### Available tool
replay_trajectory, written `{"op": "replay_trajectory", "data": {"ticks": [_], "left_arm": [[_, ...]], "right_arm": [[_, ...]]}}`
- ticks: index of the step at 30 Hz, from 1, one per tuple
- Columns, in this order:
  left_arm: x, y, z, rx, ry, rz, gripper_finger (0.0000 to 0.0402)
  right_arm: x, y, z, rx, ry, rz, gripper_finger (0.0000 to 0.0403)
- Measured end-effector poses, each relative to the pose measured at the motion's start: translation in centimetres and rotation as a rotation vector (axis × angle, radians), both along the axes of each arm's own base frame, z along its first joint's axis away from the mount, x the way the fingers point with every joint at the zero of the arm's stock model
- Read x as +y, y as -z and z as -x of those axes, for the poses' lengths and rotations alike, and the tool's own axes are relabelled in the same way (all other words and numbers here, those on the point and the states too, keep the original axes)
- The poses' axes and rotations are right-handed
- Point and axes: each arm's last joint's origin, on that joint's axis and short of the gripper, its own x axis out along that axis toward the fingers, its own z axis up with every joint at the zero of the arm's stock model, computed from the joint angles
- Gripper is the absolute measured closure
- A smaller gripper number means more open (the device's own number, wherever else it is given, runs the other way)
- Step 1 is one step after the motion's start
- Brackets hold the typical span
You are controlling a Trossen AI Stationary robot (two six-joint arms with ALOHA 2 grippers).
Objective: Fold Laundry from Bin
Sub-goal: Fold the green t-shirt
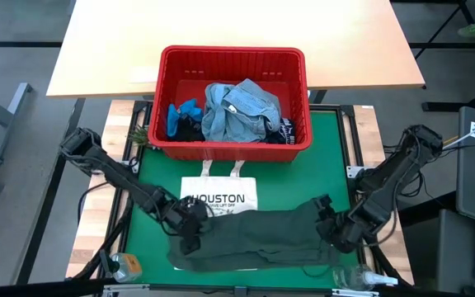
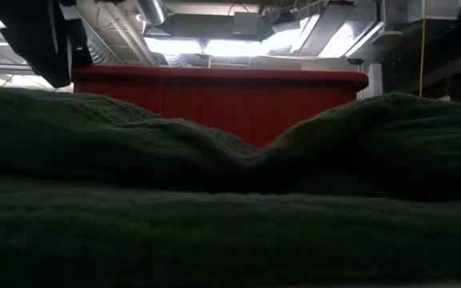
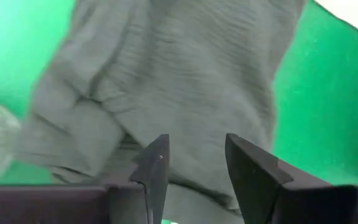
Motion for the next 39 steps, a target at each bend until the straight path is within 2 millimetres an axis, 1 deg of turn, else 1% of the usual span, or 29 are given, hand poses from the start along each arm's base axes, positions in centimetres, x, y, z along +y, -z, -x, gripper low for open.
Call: {"op": "replay_trajectory", "data": {"ticks": [2, 6, 10, 13, 18, 25, 28, 30, 33, 34, 39], "left_arm": [[0.5, 0.1, -0.2, 0.022, -0.004, 0.021, 0.0276], [1.3, 0.2, -0.4, 0.057, -0.015, 0.032, 0.0276], [1.7, 0.4, -0.2, 0.103, -0.021, 0.017, 0.0276], [1.8, 0.5, 0.1, 0.129, -0.023, 0.003, 0.0276], [1.8, 0.5, 0.1, 0.131, -0.026, 0.005, 0.0276], [1.8, 0.5, 0.1, 0.130, -0.030, 0.005, 0.0276], [1.8, 0.5, 0.1, 0.130, -0.031, 0.004, 0.0276], [1.8, 0.5, 0.1, 0.129, -0.032, 0.004, 0.0276], [1.8, 0.5, 0.1, 0.129, -0.033, 0.004, 0.0276], [1.8, 0.5, 0.1, 0.129, -0.034, 0.005, 0.0276], [2.1, 0.7, 0.6, 0.197, -0.105, 0.009, 0.0276]], "right_arm": [[-0.8, 0.1, -0.4, 0.016, -0.006, 0.034, 0.0248], [-2.3, 0.4, -0.8, 0.103, -0.006, 0.075, 0.0248], [-3.3, 1.8, -0.8, 0.188, -0.071, 0.072, 0.0249], [-3.9, 3.0, -0.5, 0.227, -0.087, 0.098, 0.0249], [-4.2, 4.2, -0.1, 0.248, -0.094, 0.116, 0.0249], [-4.0, 4.9, -0.4, 0.184, -0.147, 0.111, 0.0253], [-4.1, 4.9, -0.4, 0.181, -0.158, 0.122, 0.0281], [-4.1, 4.9, -0.4, 0.181, -0.158, 0.122, 0.0316], [-4.1, 4.9, -0.4, 0.188, -0.158, 0.123, 0.0379], [-4.1, 4.9, -0.3, 0.193, -0.159, 0.124, 0.0391], [-4.1, 4.9, -0.1, 0.249, -0.172, 0.079, 0.0385]]}}
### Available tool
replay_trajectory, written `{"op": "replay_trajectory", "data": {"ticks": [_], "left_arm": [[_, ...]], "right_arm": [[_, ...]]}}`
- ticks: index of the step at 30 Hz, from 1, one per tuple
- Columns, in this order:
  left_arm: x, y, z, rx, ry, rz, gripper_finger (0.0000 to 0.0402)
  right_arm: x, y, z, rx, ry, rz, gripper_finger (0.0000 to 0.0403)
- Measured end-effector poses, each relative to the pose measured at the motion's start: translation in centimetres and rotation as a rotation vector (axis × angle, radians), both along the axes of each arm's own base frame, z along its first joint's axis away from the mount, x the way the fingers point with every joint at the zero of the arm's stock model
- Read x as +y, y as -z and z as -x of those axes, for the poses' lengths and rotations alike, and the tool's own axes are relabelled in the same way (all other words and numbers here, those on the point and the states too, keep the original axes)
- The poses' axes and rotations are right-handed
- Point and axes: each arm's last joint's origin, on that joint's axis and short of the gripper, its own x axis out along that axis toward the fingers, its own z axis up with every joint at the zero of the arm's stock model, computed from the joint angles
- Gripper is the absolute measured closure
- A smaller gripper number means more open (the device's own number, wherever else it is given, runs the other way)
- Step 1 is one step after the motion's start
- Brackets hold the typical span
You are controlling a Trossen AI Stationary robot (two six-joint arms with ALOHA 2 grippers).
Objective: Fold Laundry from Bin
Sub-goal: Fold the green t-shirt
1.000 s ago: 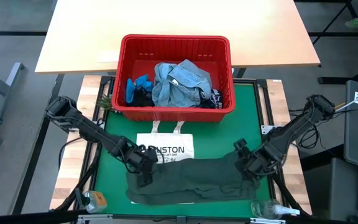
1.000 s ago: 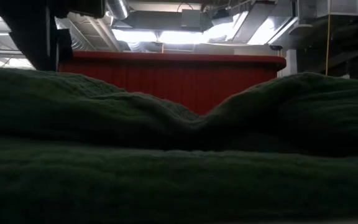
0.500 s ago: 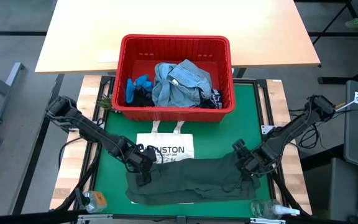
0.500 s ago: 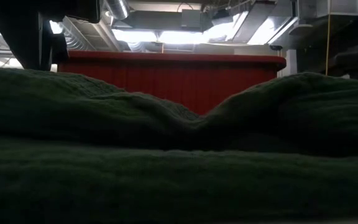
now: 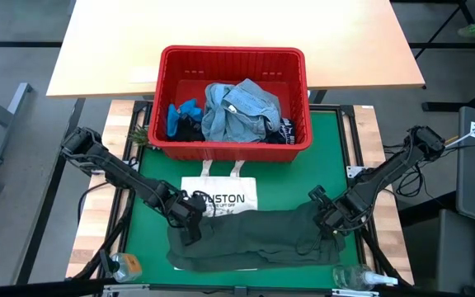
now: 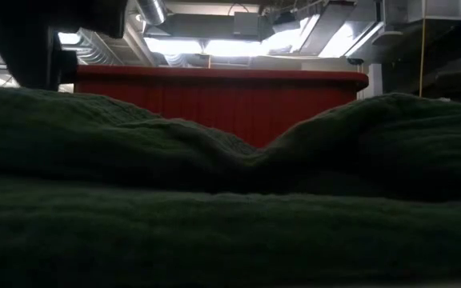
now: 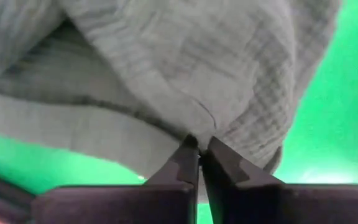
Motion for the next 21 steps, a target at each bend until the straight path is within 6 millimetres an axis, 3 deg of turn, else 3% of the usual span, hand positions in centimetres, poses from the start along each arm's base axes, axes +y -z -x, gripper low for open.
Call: {"op": "replay_trajectory", "data": {"ticks": [10, 18, 21], "left_arm": [[0.7, 0.7, 1.4, 0.155, -0.117, -0.040, 0.0276], [1.4, 2.8, 2.7, 0.243, -0.298, -0.037, 0.0277], [1.3, 3.0, 2.8, 0.273, -0.316, -0.002, 0.0295]], "right_arm": [[-0.1, 0.0, 0.7, 0.126, 0.045, -0.060, 0.0400], [0.0, 0.0, 0.8, 0.159, 0.043, -0.097, 0.0400], [0.0, 0.0, 0.8, 0.159, 0.043, -0.098, 0.0401]]}}
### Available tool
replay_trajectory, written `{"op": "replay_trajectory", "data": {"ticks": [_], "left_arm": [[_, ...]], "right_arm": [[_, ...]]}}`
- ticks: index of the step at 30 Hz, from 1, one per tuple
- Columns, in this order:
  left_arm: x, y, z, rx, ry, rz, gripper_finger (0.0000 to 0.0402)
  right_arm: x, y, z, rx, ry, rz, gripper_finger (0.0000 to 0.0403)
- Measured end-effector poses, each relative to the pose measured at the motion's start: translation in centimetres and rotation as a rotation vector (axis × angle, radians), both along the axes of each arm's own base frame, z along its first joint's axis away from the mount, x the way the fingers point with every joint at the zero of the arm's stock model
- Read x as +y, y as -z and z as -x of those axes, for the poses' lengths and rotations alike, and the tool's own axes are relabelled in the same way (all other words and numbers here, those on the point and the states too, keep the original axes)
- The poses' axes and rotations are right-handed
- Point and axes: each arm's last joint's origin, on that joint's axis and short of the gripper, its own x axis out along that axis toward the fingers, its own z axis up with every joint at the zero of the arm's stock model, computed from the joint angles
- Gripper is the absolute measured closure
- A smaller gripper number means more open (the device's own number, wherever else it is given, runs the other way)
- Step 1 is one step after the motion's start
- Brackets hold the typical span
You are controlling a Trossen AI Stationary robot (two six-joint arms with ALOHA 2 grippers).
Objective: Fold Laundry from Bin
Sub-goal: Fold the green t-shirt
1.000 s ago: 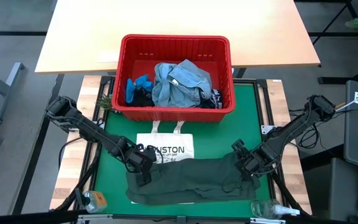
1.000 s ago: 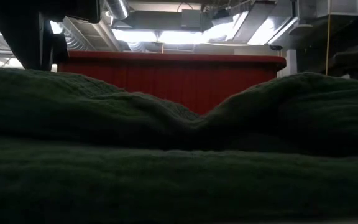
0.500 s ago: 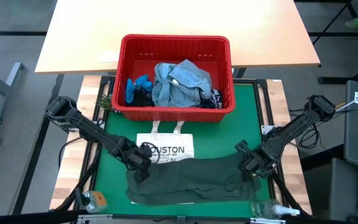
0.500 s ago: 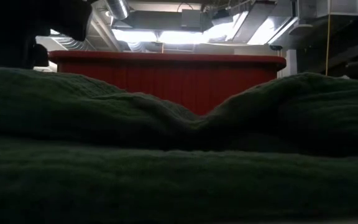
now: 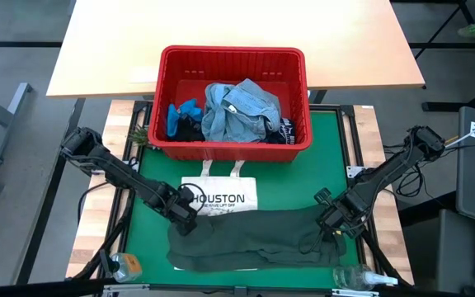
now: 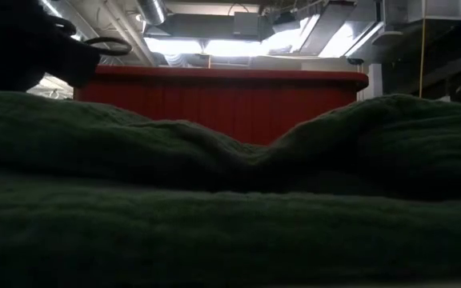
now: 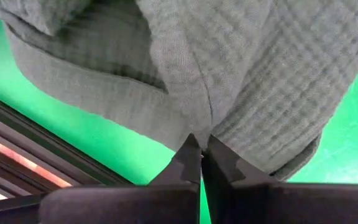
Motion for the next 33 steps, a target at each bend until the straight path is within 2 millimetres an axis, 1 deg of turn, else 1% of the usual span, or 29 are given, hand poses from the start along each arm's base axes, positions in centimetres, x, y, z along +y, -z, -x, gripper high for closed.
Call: {"op": "replay_trajectory", "data": {"ticks": [2, 5, 7, 11, 16, 23, 33], "left_arm": [[-0.1, 0.0, 0.1, 0.023, -0.001, 0.029, 0.0322], [-0.1, 0.0, 0.4, 0.066, -0.017, 0.062, 0.0376], [-0.1, 0.0, 0.4, 0.077, -0.017, 0.065, 0.0394], [0.0, 0.1, 0.7, 0.105, -0.018, 0.059, 0.0392], [0.3, 0.1, 1.5, 0.201, -0.038, 0.050, 0.0400], [0.1, 0.1, 1.7, 0.203, -0.028, 0.033, 0.0400], [-1.0, 0.1, 2.6, 0.218, 0.024, 0.015, 0.0387]], "right_arm": [[0.0, 0.0, 0.0, 0.000, 0.000, 0.000, 0.0401], [0.0, 0.0, 0.0, 0.000, 0.000, 0.000, 0.0401], [0.0, 0.0, 0.0, 0.001, 0.000, 0.000, 0.0401], [0.0, 0.0, 0.0, 0.008, 0.000, -0.006, 0.0401], [-0.1, 0.0, 0.3, 0.054, 0.026, -0.003, 0.0401], [-0.3, 0.0, 0.5, 0.082, 0.063, 0.015, 0.0401], [-0.3, 0.0, 0.6, 0.106, 0.156, 0.021, 0.0401]]}}
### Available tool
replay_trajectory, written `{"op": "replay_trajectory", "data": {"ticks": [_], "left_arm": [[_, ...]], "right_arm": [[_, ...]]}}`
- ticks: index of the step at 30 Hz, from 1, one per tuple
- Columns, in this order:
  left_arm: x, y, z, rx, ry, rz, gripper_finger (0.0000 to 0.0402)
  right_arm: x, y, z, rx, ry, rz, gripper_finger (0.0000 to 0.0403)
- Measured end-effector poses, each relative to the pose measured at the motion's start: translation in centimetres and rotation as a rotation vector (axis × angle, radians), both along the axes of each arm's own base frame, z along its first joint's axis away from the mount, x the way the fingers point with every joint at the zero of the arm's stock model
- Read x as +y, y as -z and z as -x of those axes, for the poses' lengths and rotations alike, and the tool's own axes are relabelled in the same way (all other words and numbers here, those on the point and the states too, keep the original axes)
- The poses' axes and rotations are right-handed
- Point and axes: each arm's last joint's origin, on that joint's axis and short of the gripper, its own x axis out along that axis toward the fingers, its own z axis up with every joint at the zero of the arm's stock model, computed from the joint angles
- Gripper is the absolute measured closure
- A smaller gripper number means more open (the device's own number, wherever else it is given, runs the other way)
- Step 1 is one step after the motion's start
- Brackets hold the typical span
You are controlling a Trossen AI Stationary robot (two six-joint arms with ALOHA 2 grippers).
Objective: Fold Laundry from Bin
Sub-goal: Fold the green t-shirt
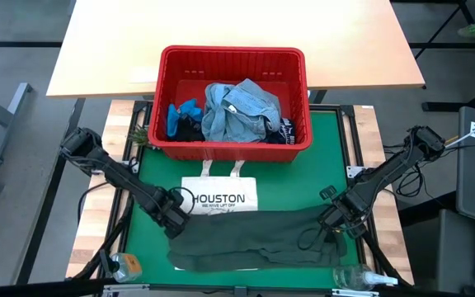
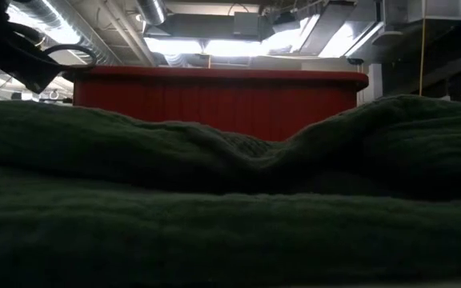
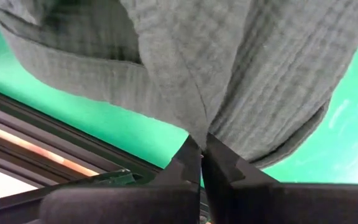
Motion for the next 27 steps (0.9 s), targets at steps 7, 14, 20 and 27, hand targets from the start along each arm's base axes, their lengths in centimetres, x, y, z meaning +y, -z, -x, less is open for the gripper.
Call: {"op": "replay_trajectory", "data": {"ticks": [7, 14, 20, 27], "left_arm": [[-0.7, 0.0, 0.3, -0.009, 0.032, 0.012, 0.0386], [-1.9, 0.0, 0.8, -0.036, 0.109, 0.034, 0.0399], [-2.7, -1.1, 0.8, -0.081, 0.139, 0.051, 0.0399], [-3.4, -4.0, -0.4, -0.245, 0.157, 0.084, 0.0396]], "right_arm": [[-0.1, 0.0, -0.1, -0.022, 0.008, 0.030, 0.0388], [-0.1, 0.0, 0.0, -0.014, 0.021, 0.040, 0.0320], [-0.3, 0.0, 0.4, 0.040, 0.032, 0.038, 0.0280], [-0.4, -0.3, 0.5, 0.057, 0.026, 0.052, 0.0287]]}}
